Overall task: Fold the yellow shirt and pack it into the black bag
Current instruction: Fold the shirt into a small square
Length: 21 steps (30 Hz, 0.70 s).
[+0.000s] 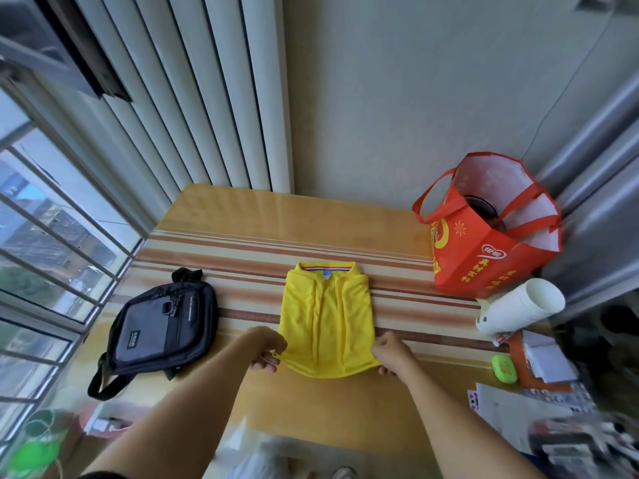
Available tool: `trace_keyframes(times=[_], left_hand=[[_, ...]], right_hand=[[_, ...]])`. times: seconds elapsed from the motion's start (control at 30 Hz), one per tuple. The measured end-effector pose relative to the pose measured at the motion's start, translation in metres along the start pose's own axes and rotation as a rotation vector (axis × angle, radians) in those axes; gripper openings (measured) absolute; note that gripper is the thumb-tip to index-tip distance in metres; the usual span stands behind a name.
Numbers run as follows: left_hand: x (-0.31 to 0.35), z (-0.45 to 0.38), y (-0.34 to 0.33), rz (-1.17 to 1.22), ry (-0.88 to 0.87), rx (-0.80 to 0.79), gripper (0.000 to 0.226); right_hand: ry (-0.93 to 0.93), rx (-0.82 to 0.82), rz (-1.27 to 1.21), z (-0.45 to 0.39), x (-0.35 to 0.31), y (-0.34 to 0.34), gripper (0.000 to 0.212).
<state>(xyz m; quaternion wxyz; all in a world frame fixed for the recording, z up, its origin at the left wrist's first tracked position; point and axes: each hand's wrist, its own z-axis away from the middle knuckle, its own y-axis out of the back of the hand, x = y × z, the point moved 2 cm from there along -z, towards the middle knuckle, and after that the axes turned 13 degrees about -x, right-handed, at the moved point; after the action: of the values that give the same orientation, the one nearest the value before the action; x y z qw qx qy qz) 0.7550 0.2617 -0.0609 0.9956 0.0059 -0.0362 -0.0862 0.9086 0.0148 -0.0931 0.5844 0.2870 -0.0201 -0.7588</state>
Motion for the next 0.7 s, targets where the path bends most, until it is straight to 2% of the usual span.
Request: trace_keyframes(times=[0.03,0.13,0.27,0.33,0.4,0.53,0.6,0.7], left_hand=[[0.007,0.009,0.006,0.009,-0.033,0.02,0.017],[0.031,0.018,0.028,0.162,-0.168,0.095,0.023],[0.064,0.006,0.063,0.486,-0.427,0.207,0.019],[0.079,0.0,0.08,0.593,-0.511,0.244,0.016],[0.091,-0.012,0.096,0.666,-0.571,0.251,0.013],[0.1,-0.041,0.115,0.603,-0.569,0.258,0.012],[0.101,-0.054,0.123,0.581,-0.581,0.279,0.009],[0.104,-0.062,0.134,0.497,-0.629,0.372,0.021]], right_hand=[[0.039,0.028,-0.005,0.003,-0.01,0.007,0.008],[0.088,0.096,-0.066,0.001,-0.043,0.028,0.022],[0.082,0.173,-0.35,-0.028,-0.072,0.049,0.033],[0.138,0.226,-0.432,-0.045,-0.084,0.057,0.029],[0.19,0.259,-0.38,-0.061,-0.095,0.062,0.02],[0.195,0.336,-0.238,-0.092,-0.103,0.068,0.005],[0.239,0.405,-0.16,-0.104,-0.107,0.071,0.006],[0.358,0.426,-0.167,-0.113,-0.12,0.075,0.008]])
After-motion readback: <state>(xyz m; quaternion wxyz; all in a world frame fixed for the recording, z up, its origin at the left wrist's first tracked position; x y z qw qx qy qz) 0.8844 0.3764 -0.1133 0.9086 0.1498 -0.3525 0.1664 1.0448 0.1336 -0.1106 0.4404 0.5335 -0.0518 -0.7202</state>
